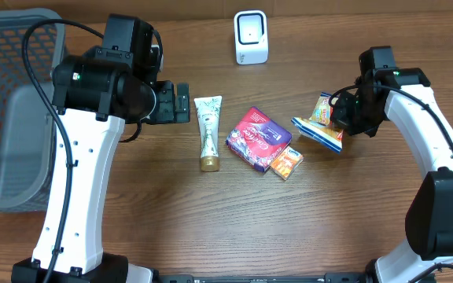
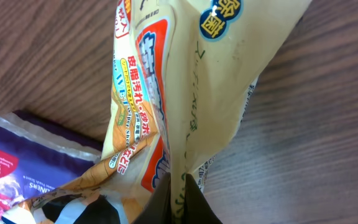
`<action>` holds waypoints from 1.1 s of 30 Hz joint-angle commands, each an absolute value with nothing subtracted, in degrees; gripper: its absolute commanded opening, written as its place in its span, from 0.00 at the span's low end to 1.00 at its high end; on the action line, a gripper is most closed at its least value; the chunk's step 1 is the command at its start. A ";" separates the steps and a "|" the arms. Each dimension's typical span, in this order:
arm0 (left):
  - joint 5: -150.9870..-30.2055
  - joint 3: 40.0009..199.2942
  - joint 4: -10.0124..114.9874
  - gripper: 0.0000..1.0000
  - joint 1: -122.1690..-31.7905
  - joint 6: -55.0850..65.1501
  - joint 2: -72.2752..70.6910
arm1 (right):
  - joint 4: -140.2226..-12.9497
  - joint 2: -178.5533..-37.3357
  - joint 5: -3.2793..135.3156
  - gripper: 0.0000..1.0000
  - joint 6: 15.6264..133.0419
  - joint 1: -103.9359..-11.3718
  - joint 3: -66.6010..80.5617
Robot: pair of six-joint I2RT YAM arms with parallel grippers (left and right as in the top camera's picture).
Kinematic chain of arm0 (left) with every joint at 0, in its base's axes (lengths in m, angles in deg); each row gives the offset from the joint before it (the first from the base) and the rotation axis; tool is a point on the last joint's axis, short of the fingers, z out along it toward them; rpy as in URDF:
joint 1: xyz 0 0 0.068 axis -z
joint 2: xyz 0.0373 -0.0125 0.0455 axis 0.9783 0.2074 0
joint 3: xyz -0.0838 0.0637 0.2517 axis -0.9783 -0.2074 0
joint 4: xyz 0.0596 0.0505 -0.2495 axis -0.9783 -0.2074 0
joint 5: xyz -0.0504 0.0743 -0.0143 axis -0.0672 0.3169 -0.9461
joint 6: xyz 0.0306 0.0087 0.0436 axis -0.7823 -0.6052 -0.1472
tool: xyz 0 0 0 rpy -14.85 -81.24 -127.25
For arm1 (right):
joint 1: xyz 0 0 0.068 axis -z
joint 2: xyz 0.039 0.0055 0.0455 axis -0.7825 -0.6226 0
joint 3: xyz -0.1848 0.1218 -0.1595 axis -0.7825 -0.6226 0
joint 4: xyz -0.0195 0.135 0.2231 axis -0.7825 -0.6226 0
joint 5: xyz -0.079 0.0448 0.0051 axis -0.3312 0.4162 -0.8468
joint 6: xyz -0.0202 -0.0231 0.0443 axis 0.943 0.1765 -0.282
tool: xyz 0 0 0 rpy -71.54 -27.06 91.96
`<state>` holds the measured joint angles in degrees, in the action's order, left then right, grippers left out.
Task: Scan the item barcode
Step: 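Lift the yellow snack bag with the right gripper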
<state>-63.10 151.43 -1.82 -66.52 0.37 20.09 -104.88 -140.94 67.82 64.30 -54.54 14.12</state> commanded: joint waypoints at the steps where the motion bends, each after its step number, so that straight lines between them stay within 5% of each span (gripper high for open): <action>1: -62.38 151.41 -1.73 1.00 -66.81 1.17 20.16 | -102.61 -140.83 64.41 0.17 64.67 -54.39 13.24; 6: -62.38 151.41 -1.71 1.00 -66.81 1.17 20.16 | -98.10 -140.83 64.41 0.57 61.37 -54.36 8.30; 12: -62.38 151.41 -1.73 1.00 -66.81 1.17 20.16 | -85.16 -140.83 63.97 0.72 56.50 -54.36 1.96; 23: -62.38 151.41 -1.73 1.00 -66.78 1.15 20.16 | -69.76 -140.98 62.27 0.73 56.50 -54.43 -8.11; 26: -62.38 151.41 -1.71 1.00 -66.78 1.17 20.16 | -69.17 -140.98 60.85 0.65 56.50 -54.43 -8.46; 28: -62.38 151.41 -1.71 1.00 -66.78 1.15 20.16 | -69.23 -140.98 59.01 0.51 56.50 -54.43 -8.44; 30: -62.38 151.41 -1.71 1.00 -66.78 1.17 20.16 | -69.60 -140.98 58.93 0.35 56.50 -54.43 -8.44; 31: -62.38 151.41 -1.71 1.00 -66.81 1.15 20.16 | -70.24 -140.96 59.71 0.11 56.50 -54.43 -8.26; 33: -62.38 151.41 -1.73 1.00 -66.78 1.17 20.16 | -72.16 -140.74 63.82 0.04 56.56 -54.43 -6.84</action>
<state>-63.10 151.43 -1.79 -66.52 0.37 20.09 -70.35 -140.72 62.18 56.52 -54.56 -7.63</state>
